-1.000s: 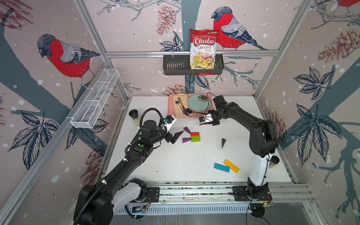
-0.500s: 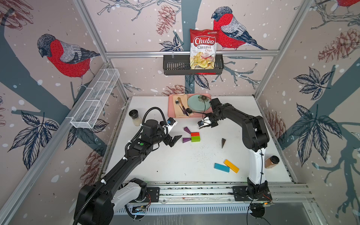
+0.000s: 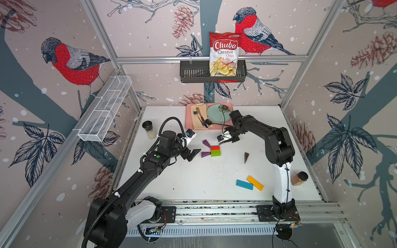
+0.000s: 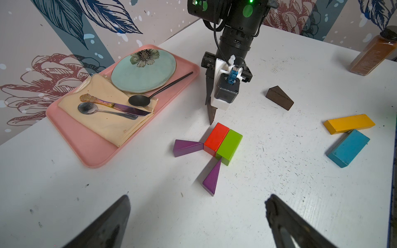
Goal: Assemble a small pinwheel with building blocks
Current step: Assemble the building block at the center of the board.
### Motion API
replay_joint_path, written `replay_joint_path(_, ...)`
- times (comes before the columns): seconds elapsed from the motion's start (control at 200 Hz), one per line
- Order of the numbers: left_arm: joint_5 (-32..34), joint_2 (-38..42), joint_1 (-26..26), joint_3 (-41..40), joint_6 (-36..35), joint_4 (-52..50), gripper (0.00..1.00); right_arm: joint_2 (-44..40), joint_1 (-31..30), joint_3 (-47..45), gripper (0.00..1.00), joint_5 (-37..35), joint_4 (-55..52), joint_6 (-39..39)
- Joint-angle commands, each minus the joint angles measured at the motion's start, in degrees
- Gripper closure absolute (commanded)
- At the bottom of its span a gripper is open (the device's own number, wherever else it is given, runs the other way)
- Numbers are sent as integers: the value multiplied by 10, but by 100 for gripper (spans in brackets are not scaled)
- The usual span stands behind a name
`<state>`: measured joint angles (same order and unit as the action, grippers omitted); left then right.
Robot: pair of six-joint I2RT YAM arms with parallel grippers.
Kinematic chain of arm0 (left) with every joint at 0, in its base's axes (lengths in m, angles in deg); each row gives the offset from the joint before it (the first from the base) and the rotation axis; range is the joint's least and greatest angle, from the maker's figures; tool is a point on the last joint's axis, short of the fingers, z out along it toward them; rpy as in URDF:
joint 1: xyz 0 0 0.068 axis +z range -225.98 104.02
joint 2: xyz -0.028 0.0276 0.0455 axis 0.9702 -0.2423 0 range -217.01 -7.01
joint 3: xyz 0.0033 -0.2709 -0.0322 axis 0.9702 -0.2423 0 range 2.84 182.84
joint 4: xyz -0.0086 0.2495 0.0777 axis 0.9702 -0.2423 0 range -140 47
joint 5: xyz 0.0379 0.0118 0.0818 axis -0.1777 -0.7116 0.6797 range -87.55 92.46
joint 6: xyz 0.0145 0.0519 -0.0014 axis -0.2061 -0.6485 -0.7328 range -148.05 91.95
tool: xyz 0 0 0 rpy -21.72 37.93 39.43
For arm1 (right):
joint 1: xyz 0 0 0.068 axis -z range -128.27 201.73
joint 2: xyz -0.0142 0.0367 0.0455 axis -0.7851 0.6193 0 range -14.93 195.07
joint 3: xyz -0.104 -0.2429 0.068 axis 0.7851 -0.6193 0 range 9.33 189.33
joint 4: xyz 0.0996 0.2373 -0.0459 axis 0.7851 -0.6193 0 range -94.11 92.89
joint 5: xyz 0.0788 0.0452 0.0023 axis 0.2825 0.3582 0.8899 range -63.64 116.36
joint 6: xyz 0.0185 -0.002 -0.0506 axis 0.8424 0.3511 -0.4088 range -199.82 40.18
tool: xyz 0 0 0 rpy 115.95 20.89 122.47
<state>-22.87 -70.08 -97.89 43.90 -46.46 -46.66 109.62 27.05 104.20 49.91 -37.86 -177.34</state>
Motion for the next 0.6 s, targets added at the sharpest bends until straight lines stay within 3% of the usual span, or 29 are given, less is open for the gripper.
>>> replay_joint_path(0.0,2,3,0,1,-2,3,2,0,-1,-3,95,21,-9,0)
replay_joint_path(0.385,3,6,0,0,1,2,3,2,2,-8,91,27,-6,0)
replay_joint_path(0.595,4,6,1,-1,5,3,3,-2,7,-14,73,32,3,-5)
